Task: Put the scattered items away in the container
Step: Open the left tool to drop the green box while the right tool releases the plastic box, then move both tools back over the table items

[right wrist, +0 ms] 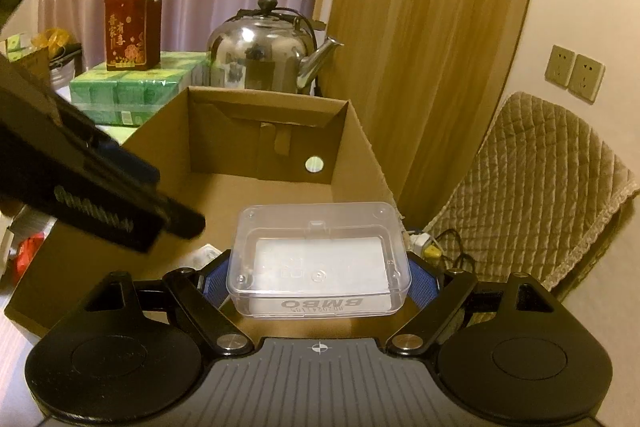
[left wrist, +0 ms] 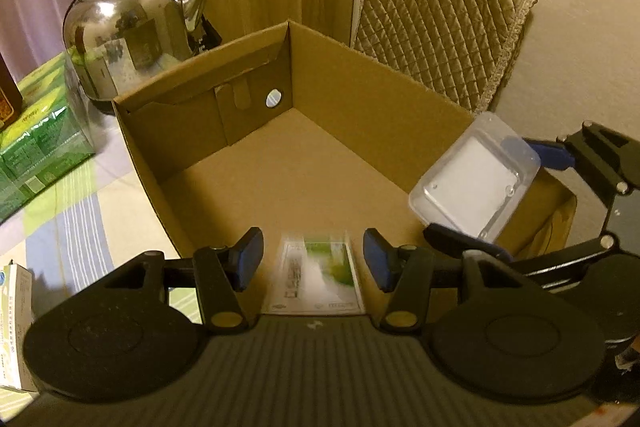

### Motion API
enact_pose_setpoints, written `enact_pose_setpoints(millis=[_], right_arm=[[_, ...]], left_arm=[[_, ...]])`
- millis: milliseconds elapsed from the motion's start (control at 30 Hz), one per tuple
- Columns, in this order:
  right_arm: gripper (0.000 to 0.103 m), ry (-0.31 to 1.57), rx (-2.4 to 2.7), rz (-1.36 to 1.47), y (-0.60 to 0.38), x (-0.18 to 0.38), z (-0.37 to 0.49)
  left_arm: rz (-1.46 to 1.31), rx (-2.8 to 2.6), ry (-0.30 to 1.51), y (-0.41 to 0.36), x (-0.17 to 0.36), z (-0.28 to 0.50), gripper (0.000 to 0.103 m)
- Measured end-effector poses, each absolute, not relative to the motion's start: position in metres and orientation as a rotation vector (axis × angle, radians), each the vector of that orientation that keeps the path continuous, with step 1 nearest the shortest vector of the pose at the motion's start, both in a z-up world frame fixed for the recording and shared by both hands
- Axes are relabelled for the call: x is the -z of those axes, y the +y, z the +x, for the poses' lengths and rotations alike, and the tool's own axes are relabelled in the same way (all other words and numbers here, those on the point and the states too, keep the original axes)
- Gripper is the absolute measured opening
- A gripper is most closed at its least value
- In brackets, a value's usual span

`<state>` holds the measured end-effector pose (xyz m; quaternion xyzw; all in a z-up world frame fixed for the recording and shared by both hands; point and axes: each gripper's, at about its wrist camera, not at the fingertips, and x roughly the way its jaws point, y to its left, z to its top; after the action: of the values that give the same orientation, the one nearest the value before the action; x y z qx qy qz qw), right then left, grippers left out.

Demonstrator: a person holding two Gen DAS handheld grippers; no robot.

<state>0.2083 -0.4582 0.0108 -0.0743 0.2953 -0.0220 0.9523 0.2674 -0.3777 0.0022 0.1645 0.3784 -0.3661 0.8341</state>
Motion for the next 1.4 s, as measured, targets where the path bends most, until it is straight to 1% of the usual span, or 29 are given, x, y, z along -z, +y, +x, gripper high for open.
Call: enact_pose_setpoints(millis=[500,800,867,933,1000,1400], right_arm=[[0.083,0.630,0.028,-0.169,-0.449,-0.009,0.220],[0.083,0.640,0.026,-0.161,-0.447,-0.004,0.222],[0.085,0.645,0.020,-0.165,-0.446,-0.002,0.222],[0.091,0.636,0.012,-0.164,-0.445,-0.002,0.220],[0.092,0.623,0.014,-0.169,-0.444,-0.003,0.215],[0.094,0.528,0.008,-0.148,-0.427,-0.027,0.170]], left_arm=[[0.257,0.712,0.700,-0.322,-0.049,0.254,0.050],[0.224,0.687,0.716,-0.299,-0.045,0.251,0.051],[0.219,0.683,0.722,-0.295,-0.043,0.251,0.051],[0.219,0.677,0.725,-0.291,-0.041,0.249,0.051],[0.220,0.672,0.727,-0.286,-0.040,0.248,0.051],[0.171,0.593,0.734,-0.233,-0.040,0.223,0.052]])
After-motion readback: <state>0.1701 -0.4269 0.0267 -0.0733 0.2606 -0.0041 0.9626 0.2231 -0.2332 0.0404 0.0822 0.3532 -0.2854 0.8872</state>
